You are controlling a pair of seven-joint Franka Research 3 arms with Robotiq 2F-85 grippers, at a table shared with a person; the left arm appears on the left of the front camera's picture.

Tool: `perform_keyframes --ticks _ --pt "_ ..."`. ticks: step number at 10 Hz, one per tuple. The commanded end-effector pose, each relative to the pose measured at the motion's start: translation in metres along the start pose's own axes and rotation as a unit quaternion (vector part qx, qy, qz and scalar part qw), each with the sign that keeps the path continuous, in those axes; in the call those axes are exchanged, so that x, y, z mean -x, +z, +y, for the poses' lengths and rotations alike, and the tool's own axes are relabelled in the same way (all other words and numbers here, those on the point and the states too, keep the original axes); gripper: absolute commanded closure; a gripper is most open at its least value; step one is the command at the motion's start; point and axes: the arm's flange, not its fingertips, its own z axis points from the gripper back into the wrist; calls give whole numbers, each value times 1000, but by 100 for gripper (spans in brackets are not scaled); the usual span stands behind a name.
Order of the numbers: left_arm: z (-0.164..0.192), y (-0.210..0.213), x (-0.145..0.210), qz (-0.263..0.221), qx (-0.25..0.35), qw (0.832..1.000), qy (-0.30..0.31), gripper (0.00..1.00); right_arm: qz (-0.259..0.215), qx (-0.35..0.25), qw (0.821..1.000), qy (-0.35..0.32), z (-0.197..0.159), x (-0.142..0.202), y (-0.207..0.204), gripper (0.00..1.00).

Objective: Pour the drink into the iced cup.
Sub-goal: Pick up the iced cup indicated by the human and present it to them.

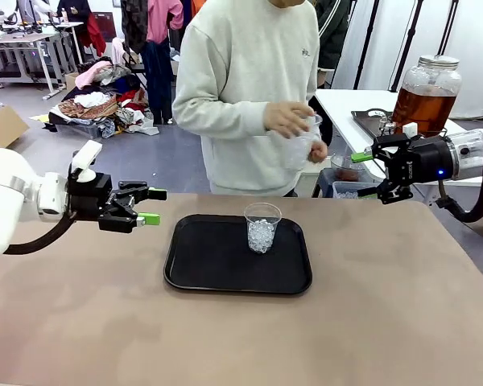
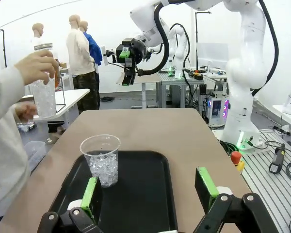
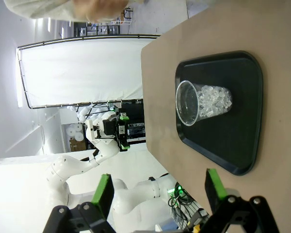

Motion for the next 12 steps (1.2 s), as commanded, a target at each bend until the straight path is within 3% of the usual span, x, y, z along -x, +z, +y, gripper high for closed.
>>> perform_keyframes --ticks 1,12 --pt "-2 0 -2 -2 -1 1000 -5 0 0 -1 1000 2 2 0 0 0" --pt "-2 0 -2 -2 -1 1000 -5 0 0 -1 1000 2 2 0 0 0"
